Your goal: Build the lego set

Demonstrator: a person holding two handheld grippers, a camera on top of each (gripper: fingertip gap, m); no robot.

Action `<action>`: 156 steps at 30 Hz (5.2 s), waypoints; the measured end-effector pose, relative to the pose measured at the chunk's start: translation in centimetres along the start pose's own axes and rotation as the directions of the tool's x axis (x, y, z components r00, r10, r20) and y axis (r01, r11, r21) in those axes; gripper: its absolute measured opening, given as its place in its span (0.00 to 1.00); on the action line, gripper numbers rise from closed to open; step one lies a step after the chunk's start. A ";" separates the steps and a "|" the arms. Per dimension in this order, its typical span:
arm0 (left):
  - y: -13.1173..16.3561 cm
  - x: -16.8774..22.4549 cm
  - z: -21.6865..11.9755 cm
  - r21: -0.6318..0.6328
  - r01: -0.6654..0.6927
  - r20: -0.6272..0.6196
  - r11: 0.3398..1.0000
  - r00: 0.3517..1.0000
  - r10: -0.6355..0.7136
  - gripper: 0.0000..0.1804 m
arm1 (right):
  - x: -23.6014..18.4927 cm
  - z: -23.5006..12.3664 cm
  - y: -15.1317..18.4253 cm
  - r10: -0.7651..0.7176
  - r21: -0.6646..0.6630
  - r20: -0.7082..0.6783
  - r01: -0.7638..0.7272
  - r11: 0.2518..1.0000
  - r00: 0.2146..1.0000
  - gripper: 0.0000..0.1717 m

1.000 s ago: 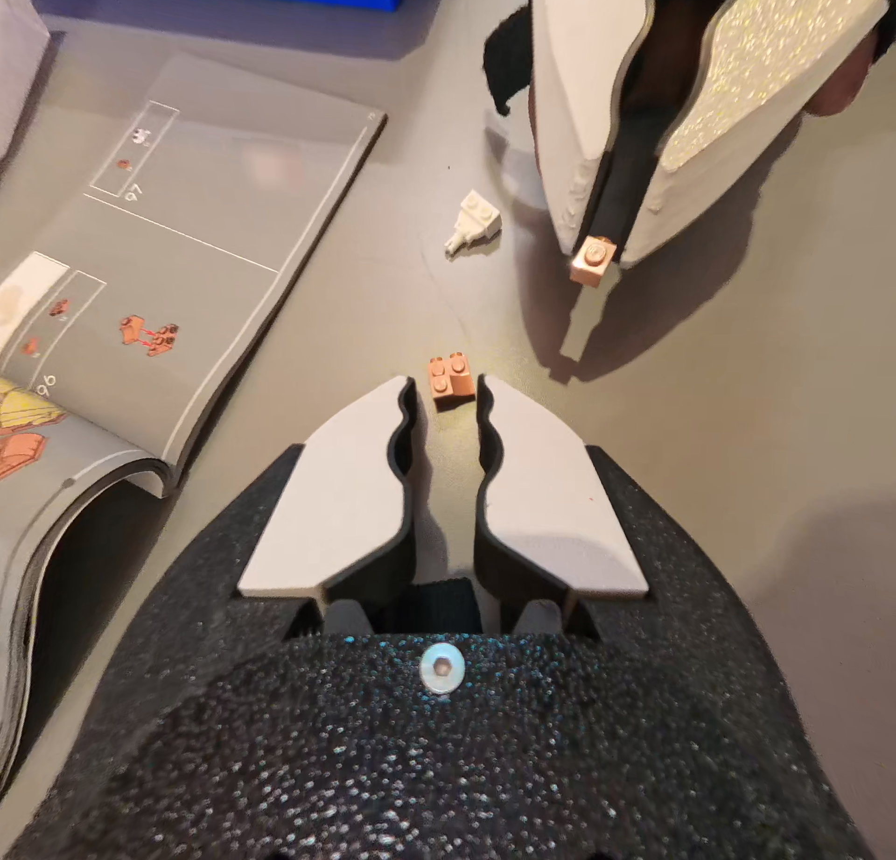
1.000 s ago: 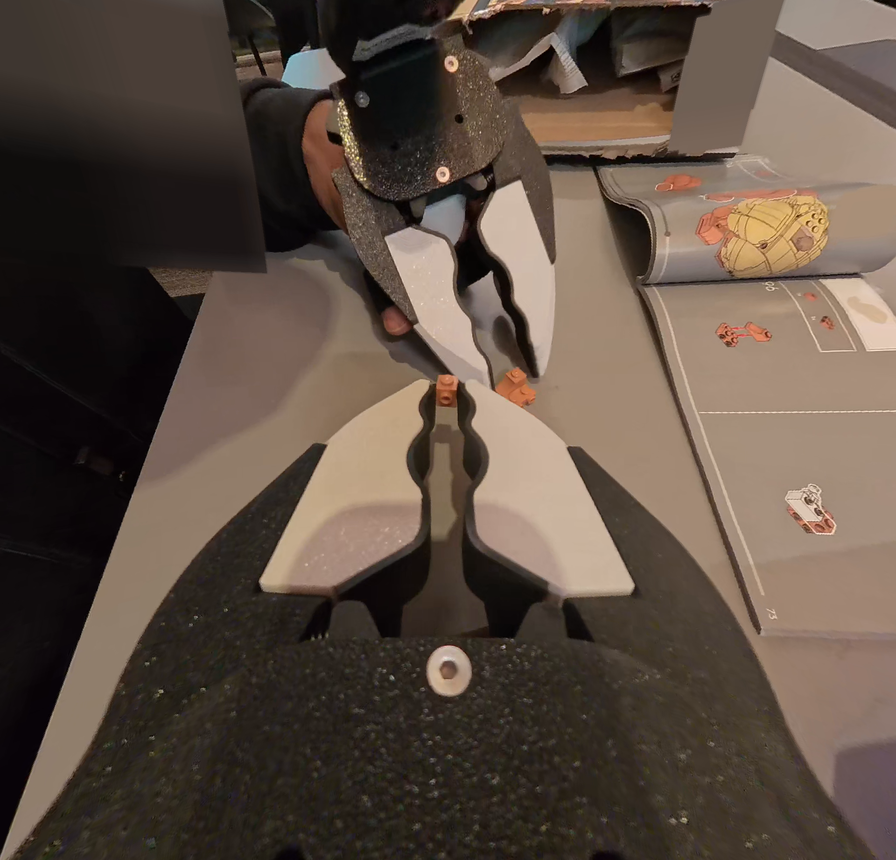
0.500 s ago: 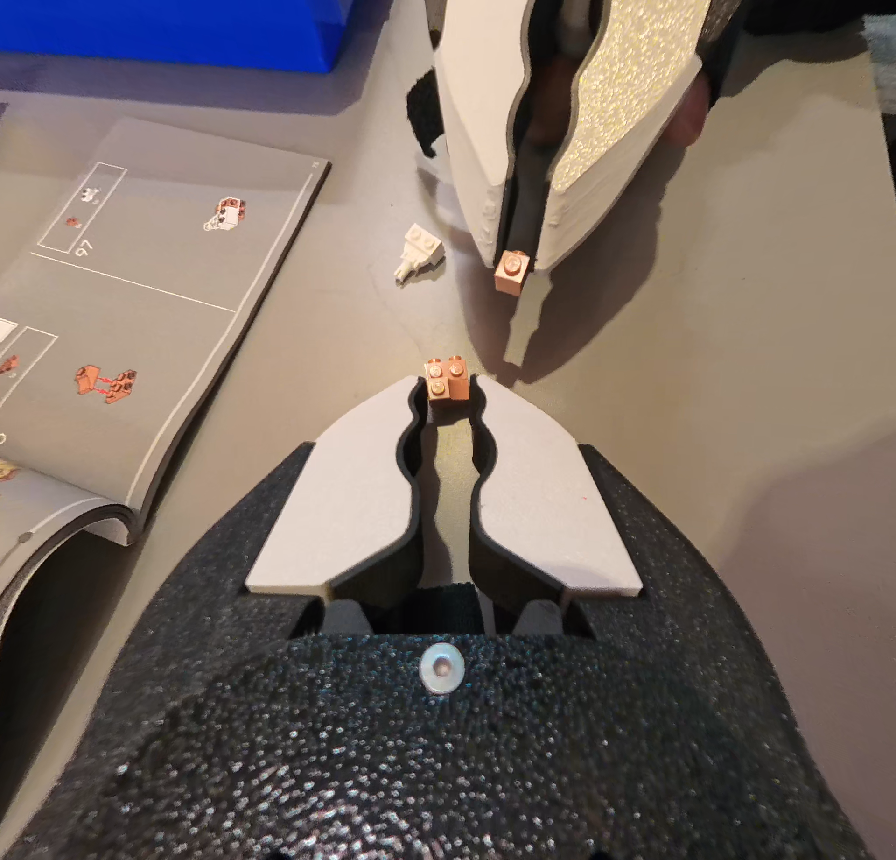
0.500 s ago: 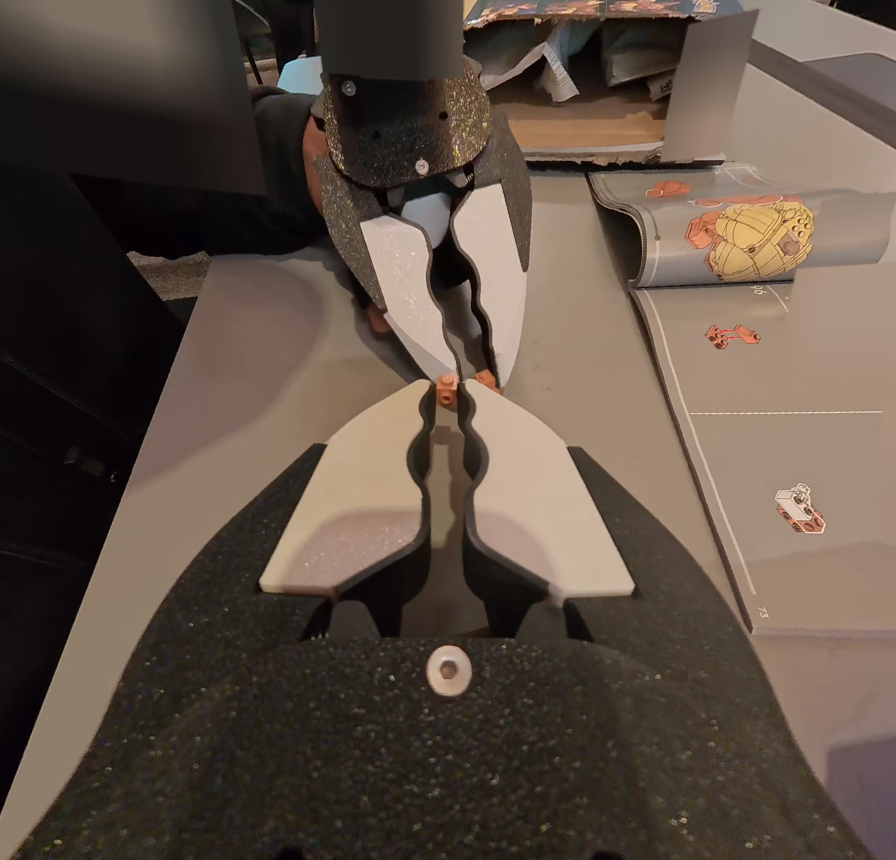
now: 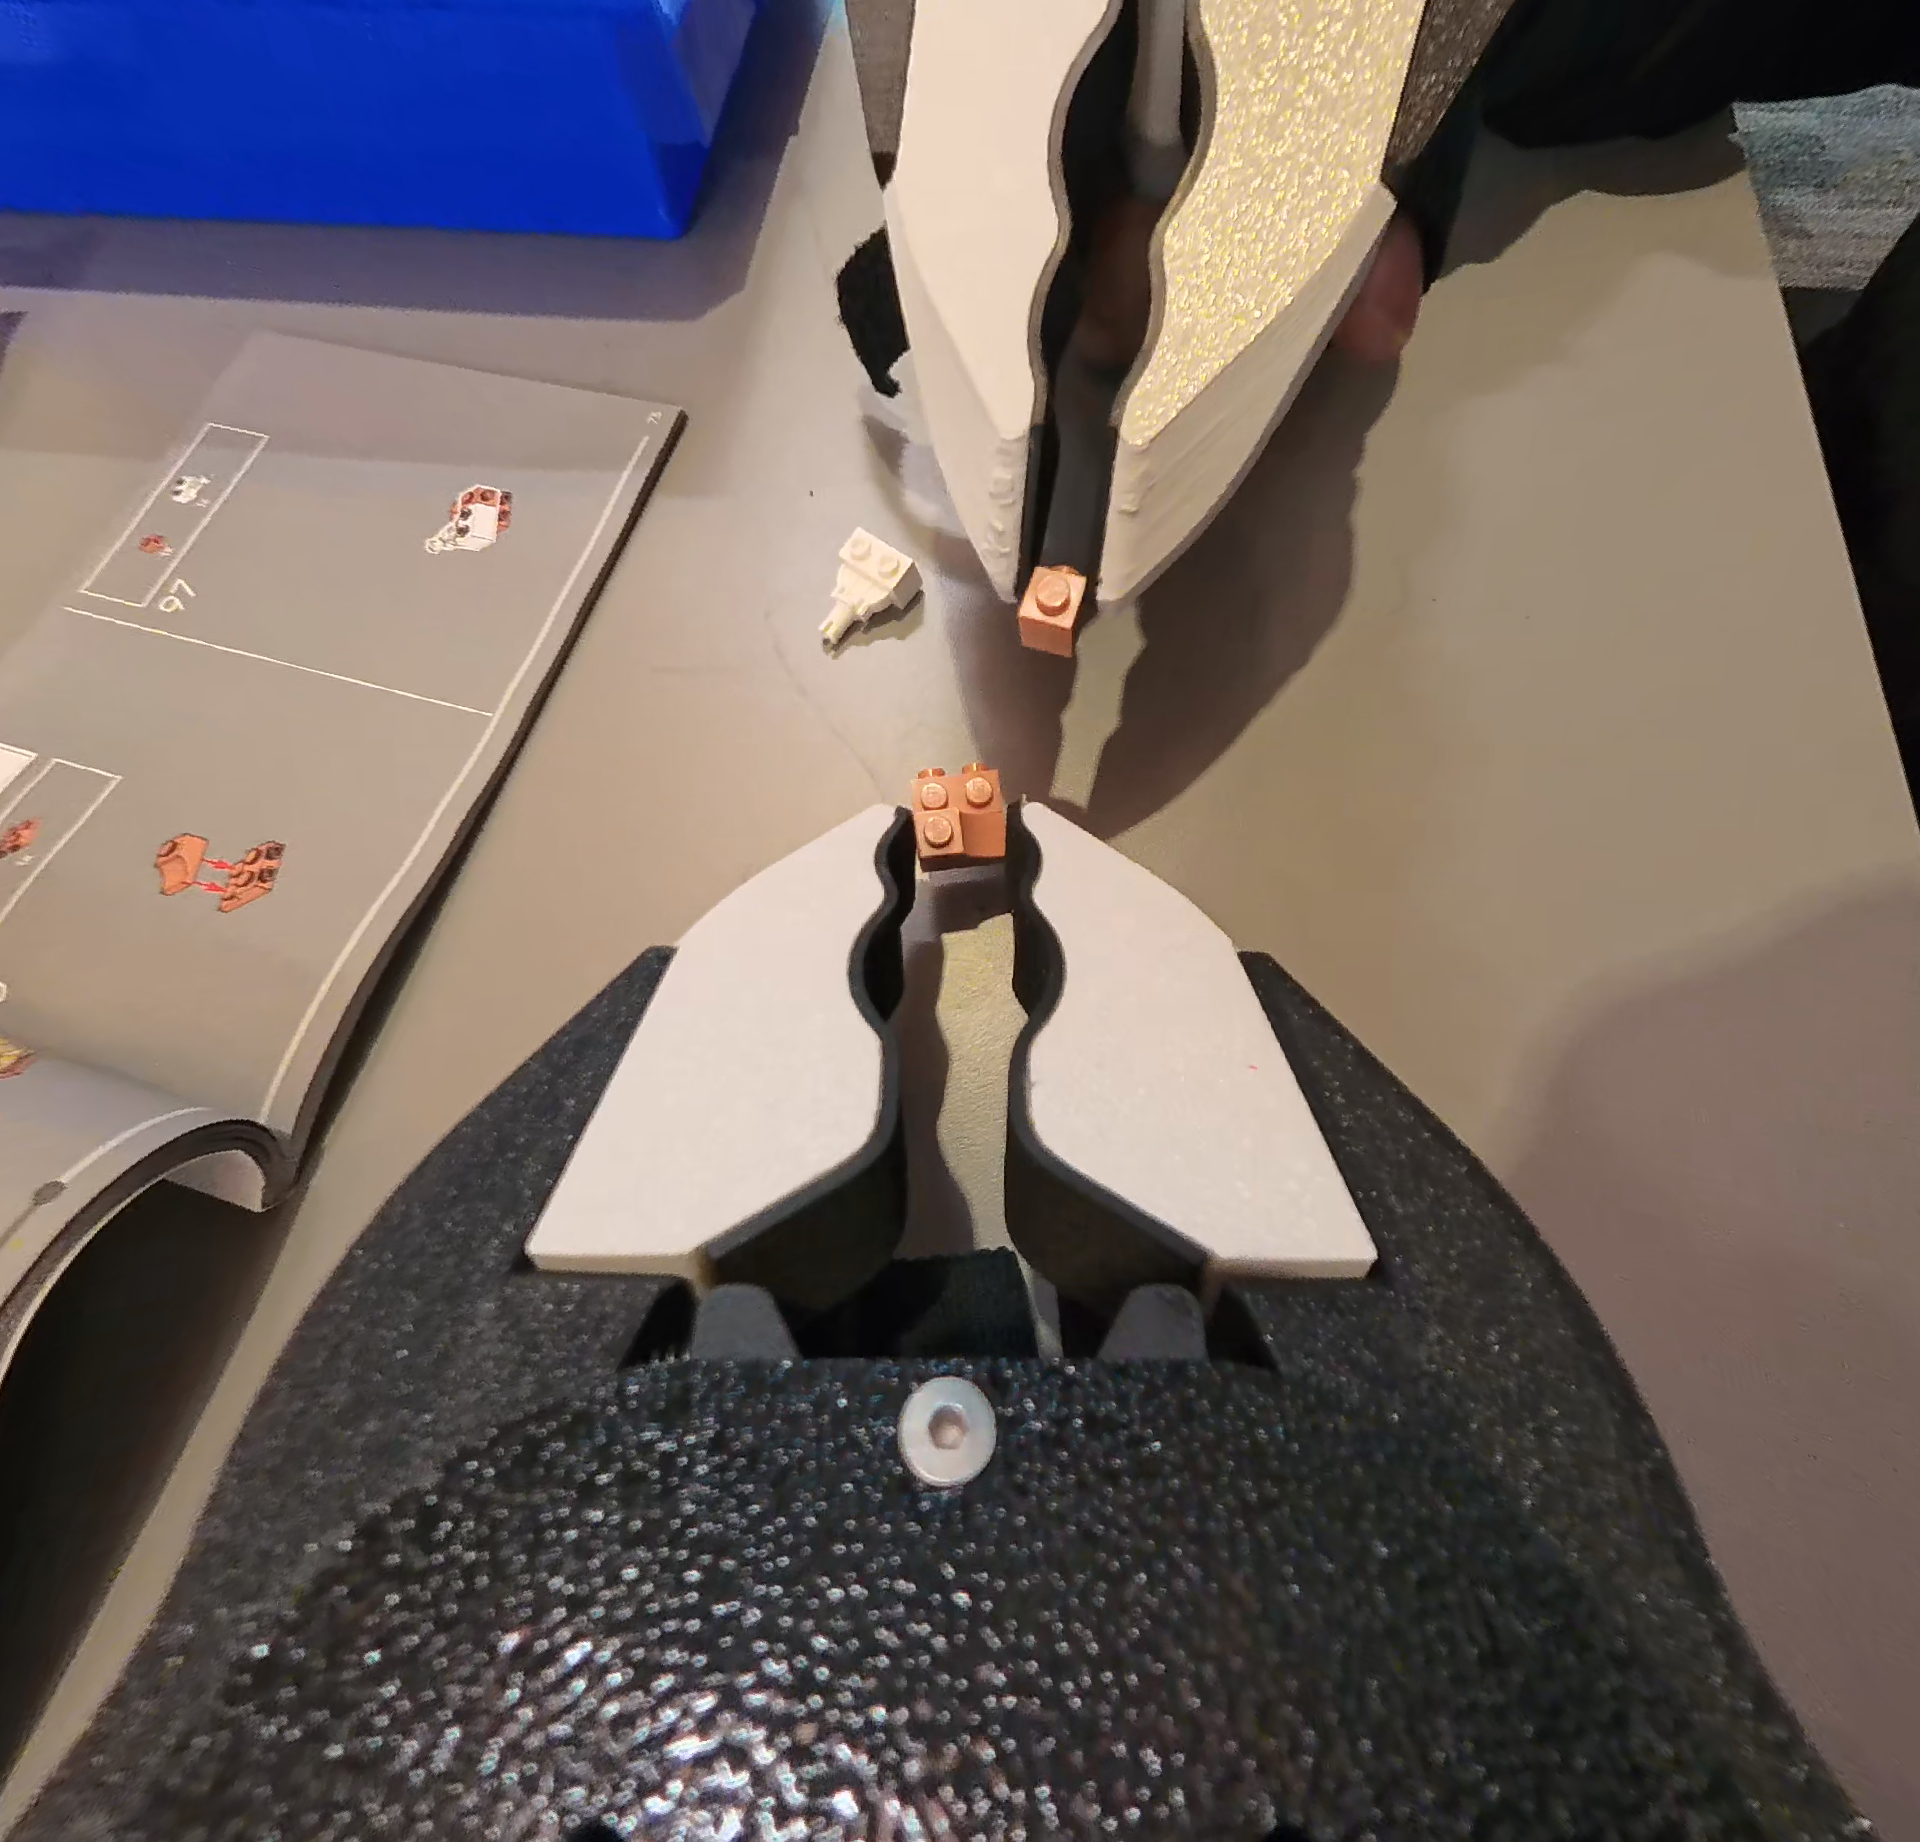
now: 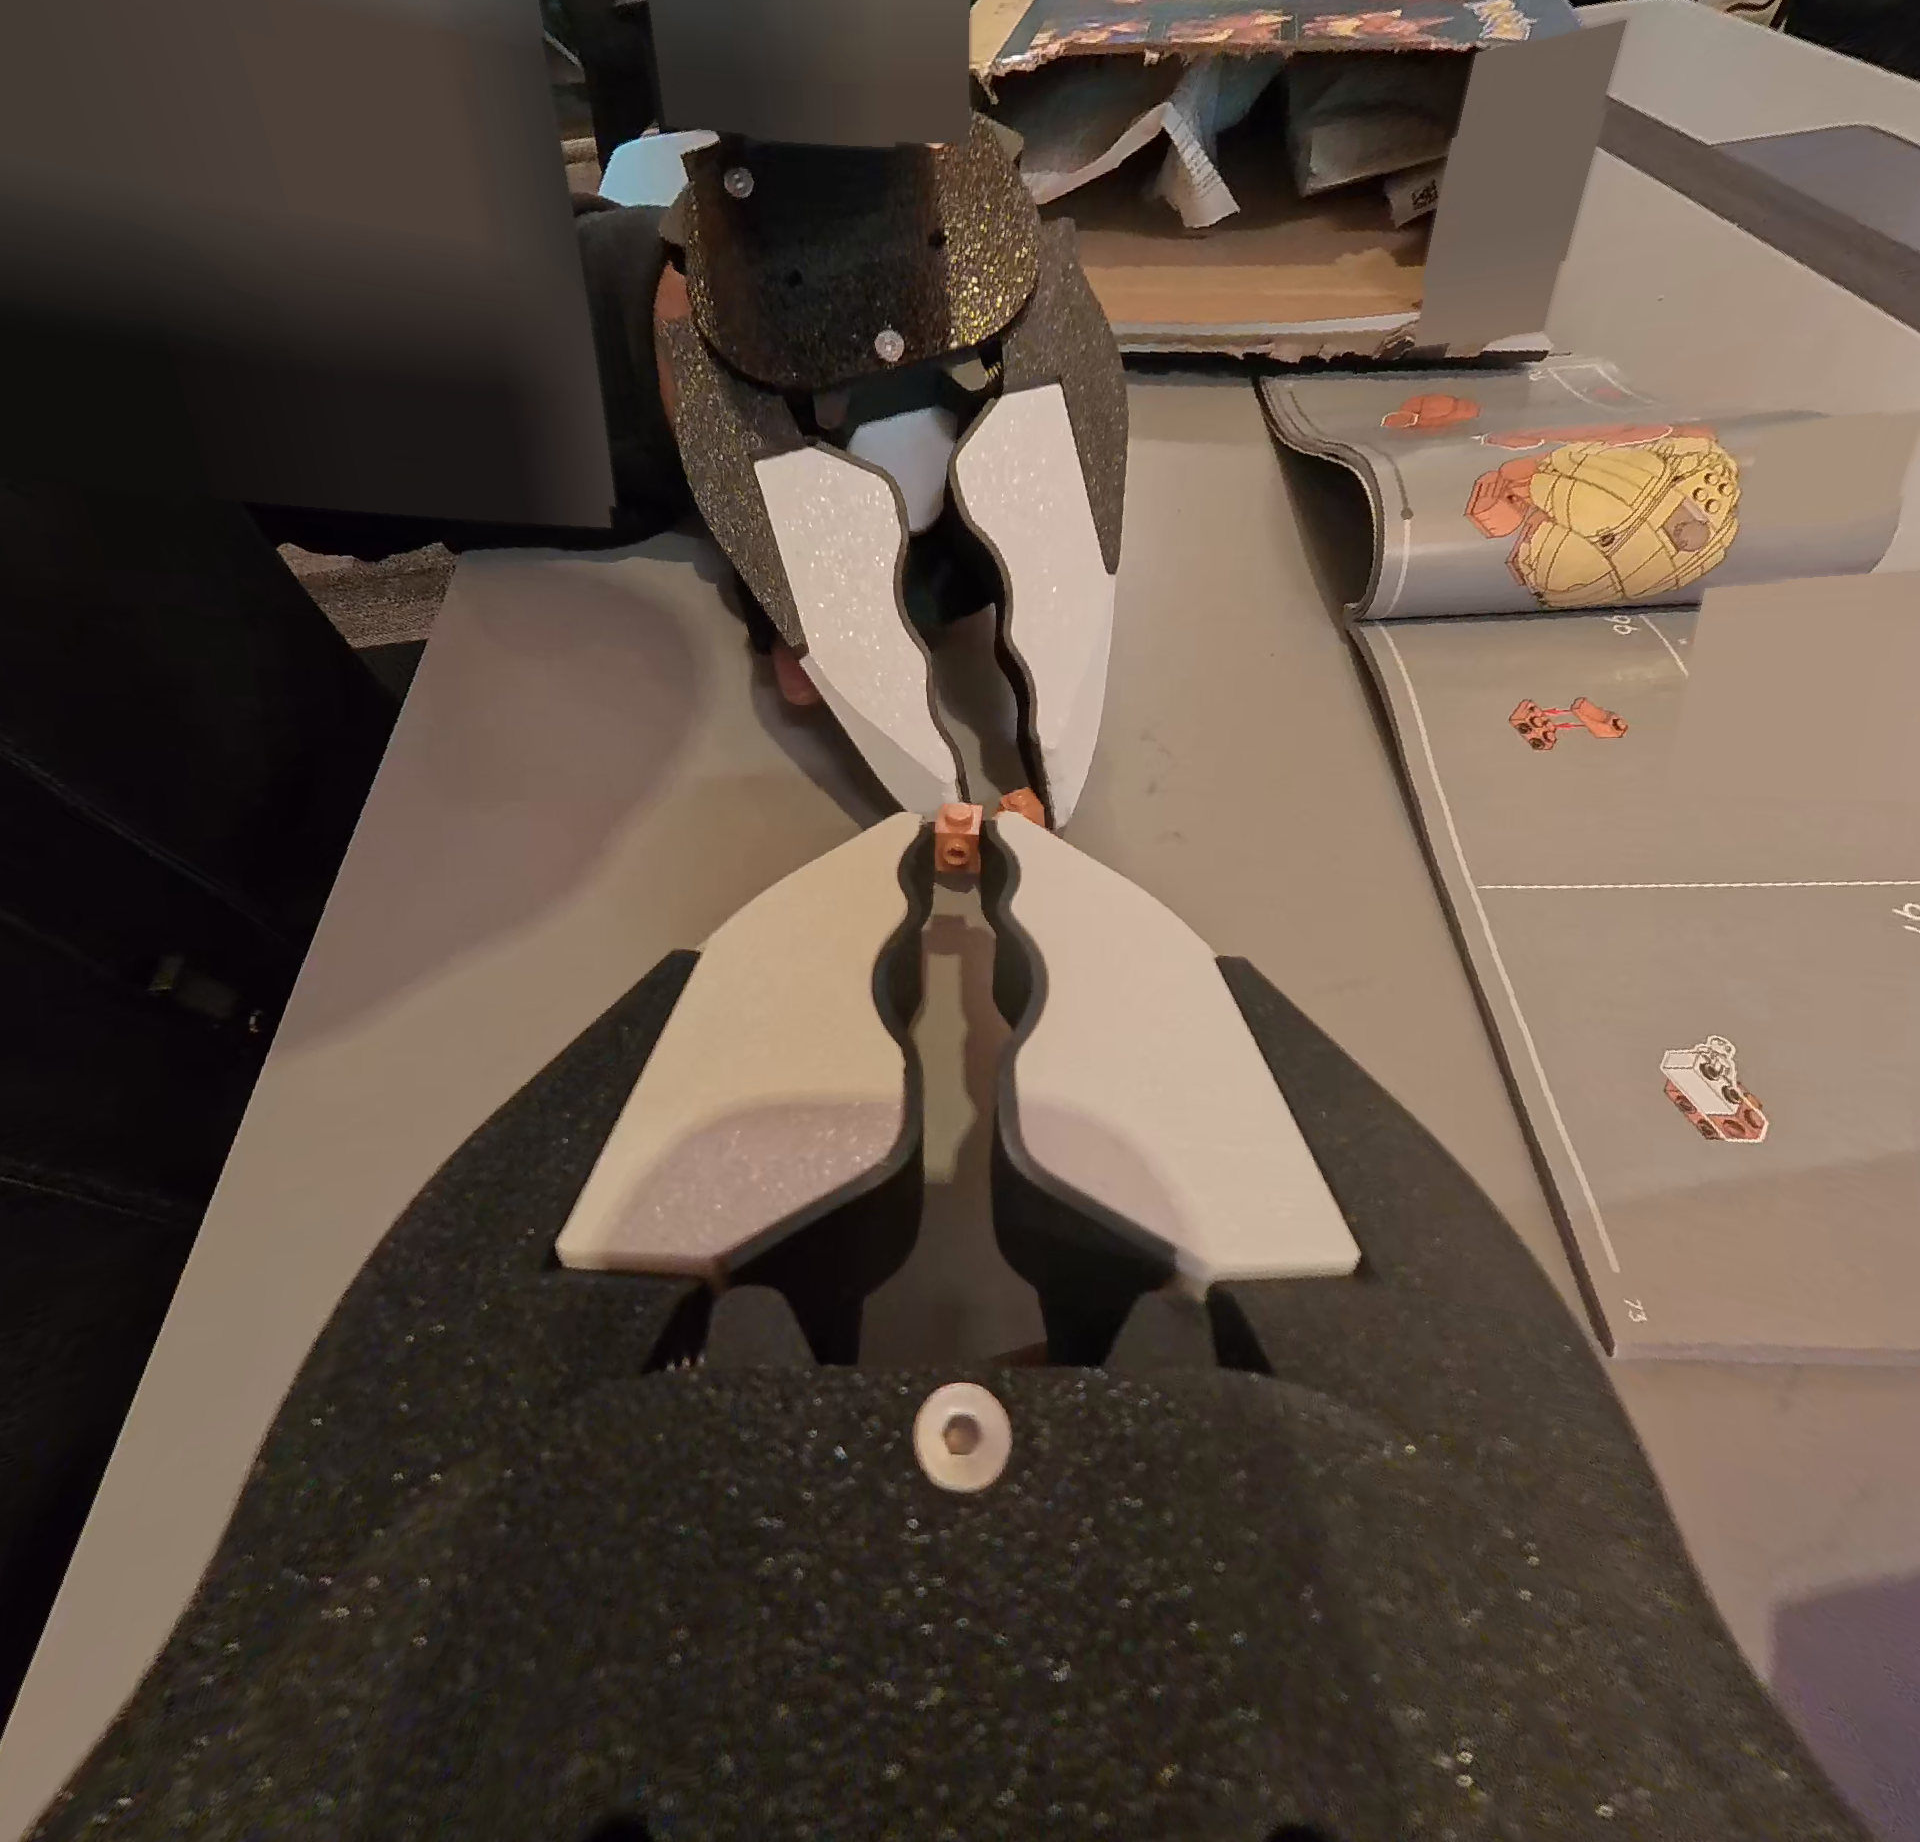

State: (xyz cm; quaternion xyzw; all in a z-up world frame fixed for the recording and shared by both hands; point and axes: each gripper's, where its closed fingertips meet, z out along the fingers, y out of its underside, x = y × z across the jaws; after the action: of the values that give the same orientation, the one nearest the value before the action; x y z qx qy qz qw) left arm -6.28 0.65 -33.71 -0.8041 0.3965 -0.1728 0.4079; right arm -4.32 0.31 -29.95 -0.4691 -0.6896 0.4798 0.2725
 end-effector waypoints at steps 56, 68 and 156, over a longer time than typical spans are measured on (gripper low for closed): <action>-3.3 3.1 -1.1 0.203 -0.137 -0.102 0.970 0.982 0.160 0.09 | -1.3 0.4 -0.3 -0.054 0.013 0.048 0.053 0.999 0.997 0.07; -3.2 2.9 -1.2 0.211 -0.107 -0.117 0.972 0.984 0.134 0.09 | -1.4 0.1 -0.3 -0.109 0.008 0.031 0.109 0.994 0.994 0.15; -3.8 3.9 -2.0 0.211 0.235 -0.371 0.949 0.917 -0.145 0.10 | -2.4 0.8 -1.7 -0.837 -0.070 -0.312 0.868 0.492 0.449 0.12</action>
State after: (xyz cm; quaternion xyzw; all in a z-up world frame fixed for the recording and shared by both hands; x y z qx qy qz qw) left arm -3.15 -2.14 -29.64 -0.7368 0.3574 -0.4014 0.4102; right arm -4.63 -2.32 -28.49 -0.1131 -0.7554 0.2332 0.6019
